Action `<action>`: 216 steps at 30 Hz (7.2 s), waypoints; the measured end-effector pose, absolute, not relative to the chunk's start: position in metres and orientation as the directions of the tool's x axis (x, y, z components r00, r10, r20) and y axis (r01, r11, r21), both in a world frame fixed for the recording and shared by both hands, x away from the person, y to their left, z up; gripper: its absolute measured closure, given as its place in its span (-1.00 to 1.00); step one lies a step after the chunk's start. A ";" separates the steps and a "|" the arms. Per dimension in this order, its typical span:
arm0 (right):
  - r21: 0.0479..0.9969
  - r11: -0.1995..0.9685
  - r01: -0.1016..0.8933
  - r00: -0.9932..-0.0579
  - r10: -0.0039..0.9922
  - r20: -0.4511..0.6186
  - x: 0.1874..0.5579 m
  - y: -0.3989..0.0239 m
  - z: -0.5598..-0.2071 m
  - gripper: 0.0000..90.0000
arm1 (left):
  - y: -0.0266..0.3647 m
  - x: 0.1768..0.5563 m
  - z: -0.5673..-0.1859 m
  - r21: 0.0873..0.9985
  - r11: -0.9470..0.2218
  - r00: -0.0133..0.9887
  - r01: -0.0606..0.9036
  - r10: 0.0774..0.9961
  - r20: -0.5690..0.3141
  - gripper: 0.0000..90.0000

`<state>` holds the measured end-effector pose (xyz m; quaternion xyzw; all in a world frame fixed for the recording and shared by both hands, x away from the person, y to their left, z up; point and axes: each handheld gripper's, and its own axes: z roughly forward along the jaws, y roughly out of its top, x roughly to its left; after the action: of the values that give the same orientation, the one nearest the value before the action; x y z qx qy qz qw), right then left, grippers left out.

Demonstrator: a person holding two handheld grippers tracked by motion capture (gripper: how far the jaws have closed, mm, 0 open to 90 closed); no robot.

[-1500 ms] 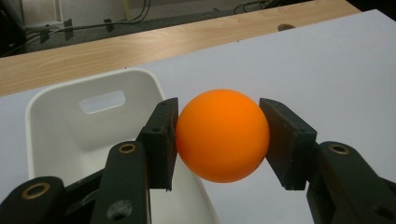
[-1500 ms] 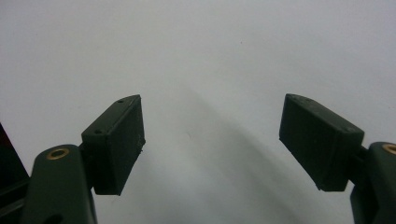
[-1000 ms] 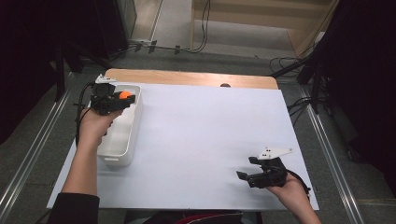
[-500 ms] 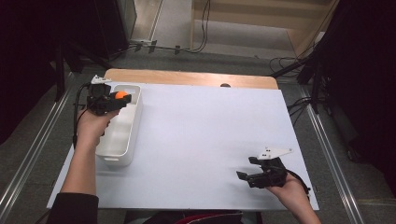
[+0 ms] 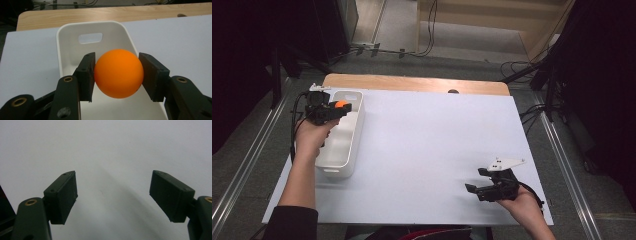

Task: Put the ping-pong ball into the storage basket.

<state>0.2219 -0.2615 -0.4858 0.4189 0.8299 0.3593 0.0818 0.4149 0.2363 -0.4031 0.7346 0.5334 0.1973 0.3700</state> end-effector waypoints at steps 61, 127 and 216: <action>0.663 0.387 0.641 -0.631 0.757 0.168 0.221 -0.262 -0.486 -0.54 | 0.207 0.403 -0.371 0.749 -0.219 0.488 0.626 0.858 -0.157 -0.35; 0.667 0.391 0.634 -0.635 0.755 0.161 0.220 -0.264 -0.485 -0.54 | 0.127 0.346 -0.394 0.772 -0.384 0.785 0.506 0.577 -0.228 -0.55; 0.657 0.391 0.644 -0.630 0.759 0.167 0.220 -0.262 -0.486 -0.54 | 0.183 0.258 -0.477 0.691 -0.584 0.878 0.425 0.452 -0.157 -0.55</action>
<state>0.2197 -0.2620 -0.4859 0.4225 0.8300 0.3551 0.0804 0.2584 0.1828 -0.4774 0.8899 0.2463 0.0177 0.3835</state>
